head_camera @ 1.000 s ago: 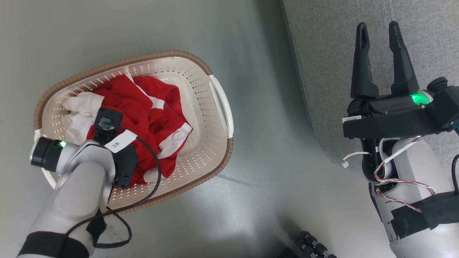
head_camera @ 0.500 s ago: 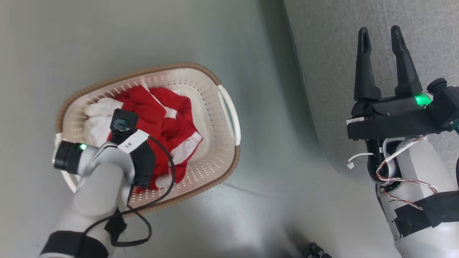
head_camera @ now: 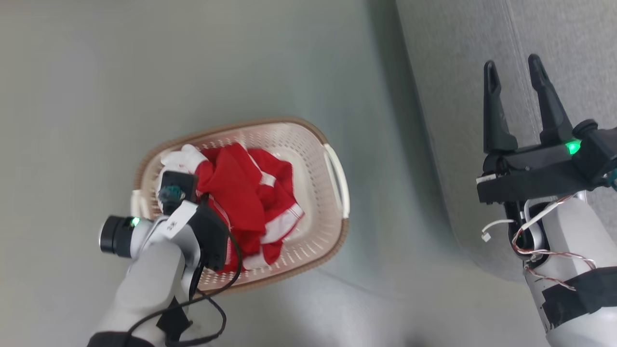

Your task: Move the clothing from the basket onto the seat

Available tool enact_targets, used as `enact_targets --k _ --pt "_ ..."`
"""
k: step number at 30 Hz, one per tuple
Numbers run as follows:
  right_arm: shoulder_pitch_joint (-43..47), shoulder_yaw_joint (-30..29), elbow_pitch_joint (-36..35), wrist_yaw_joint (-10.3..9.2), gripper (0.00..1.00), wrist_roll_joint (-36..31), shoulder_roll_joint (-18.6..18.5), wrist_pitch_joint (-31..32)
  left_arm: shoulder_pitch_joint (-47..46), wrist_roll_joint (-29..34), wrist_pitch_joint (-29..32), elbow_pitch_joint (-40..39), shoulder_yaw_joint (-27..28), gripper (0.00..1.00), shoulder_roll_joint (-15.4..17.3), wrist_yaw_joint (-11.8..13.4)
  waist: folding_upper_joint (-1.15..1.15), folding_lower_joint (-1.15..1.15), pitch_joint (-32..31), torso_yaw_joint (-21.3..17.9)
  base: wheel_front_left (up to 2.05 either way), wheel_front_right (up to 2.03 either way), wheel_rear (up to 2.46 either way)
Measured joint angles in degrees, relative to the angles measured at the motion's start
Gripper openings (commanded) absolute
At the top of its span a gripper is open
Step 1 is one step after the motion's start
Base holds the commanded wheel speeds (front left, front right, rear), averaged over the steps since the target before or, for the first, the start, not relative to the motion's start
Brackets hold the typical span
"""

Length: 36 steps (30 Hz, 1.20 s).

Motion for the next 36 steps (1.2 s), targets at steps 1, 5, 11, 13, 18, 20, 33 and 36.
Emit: enact_targets --k 1,5,11,13,18,20,33,36 --pt "0.23 0.08 0.1 0.0 1.0 -0.18 -0.12 0.0 0.4 -0.44 -0.48 0.01 0.3 0.0 -0.07 -0.1 0.0 0.0 -0.63 0.42 0.0 0.0 0.0" --pt "1.2 0.27 0.99 0.09 1.0 -0.33 -0.26 0.0 2.02 -1.41 -2.59 0.19 0.71 0.0 -0.36 -0.73 0.0 0.0 -3.2 2.05 0.0 0.0 0.0" --pt "3.02 0.62 1.85 0.57 1.0 -0.34 -0.45 0.0 4.37 -3.53 -5.57 0.2 1.13 0.0 -0.73 -1.53 0.0 0.0 -7.28 4.38 0.0 0.0 0.0" --pt "3.77 0.65 2.18 0.58 1.0 -0.34 -0.57 0.0 5.1 -3.86 -6.53 0.1 1.09 0.0 -0.74 -2.02 0.0 0.0 -8.68 5.11 0.0 0.0 0.0" --pt "5.45 0.69 3.14 0.82 1.0 -0.33 -0.89 0.0 6.52 -4.56 -8.83 -0.6 1.12 0.0 -0.82 -3.01 0.0 -0.01 -12.12 6.84 0.0 0.0 0.0" --pt "6.0 0.76 3.28 0.83 1.0 -0.33 -0.89 0.0 6.83 -5.17 -9.65 -0.99 1.42 0.0 -0.84 -3.52 0.0 0.0 -13.48 7.43 0.0 0.0 0.0" --pt "10.89 0.94 4.2 0.98 1.0 -0.22 -0.81 0.0 9.68 -8.73 -13.0 -7.71 3.02 0.0 -0.89 -5.04 0.0 0.0 -21.3 9.93 0.0 0.0 0.0" --pt "11.91 1.04 4.32 0.98 1.0 -0.15 -0.74 0.0 10.15 -9.88 -13.28 -9.61 3.47 0.0 -0.87 -5.54 0.01 0.0 -22.73 10.27 0.0 0.0 0.0"
